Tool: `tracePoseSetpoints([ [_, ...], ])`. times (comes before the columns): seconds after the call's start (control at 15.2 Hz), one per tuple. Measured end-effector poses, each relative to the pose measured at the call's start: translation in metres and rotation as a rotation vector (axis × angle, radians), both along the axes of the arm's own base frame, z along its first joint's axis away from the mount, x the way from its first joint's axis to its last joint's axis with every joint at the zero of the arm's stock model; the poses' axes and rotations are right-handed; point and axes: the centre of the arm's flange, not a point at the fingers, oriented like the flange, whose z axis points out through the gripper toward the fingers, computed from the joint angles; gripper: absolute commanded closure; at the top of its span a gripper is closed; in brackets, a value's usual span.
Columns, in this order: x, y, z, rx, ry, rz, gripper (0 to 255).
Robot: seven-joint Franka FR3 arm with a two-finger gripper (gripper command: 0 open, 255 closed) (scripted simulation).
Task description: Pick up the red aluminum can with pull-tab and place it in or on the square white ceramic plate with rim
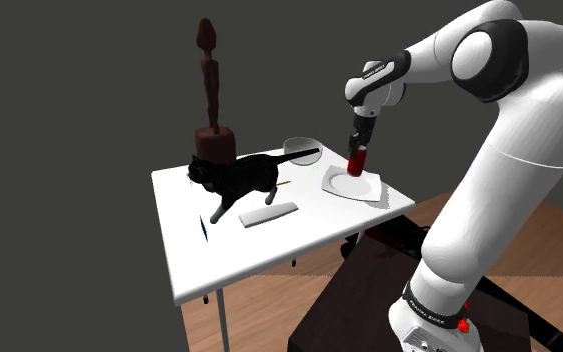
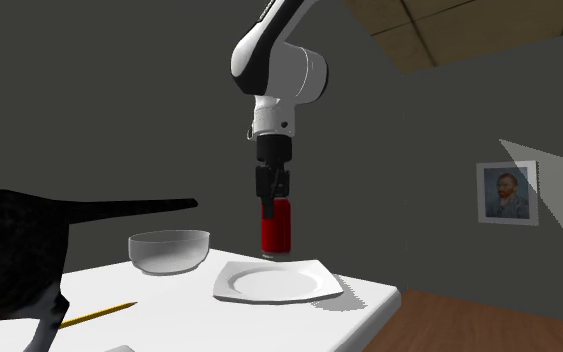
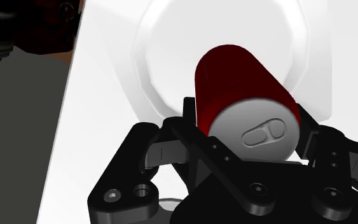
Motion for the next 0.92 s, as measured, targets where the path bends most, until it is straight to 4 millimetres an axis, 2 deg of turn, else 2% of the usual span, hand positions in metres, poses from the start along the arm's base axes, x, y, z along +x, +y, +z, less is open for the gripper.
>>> tracePoseSetpoints([
  [0.46, -0.001, -0.001, -0.038, 0.000, 0.000, 0.000, 255],
  [0.86, -0.001, -0.001, -0.041, 0.000, 0.000, 0.000, 255],
  [0.92, -0.001, -0.001, -0.041, 0.000, 0.000, 0.000, 0],
])
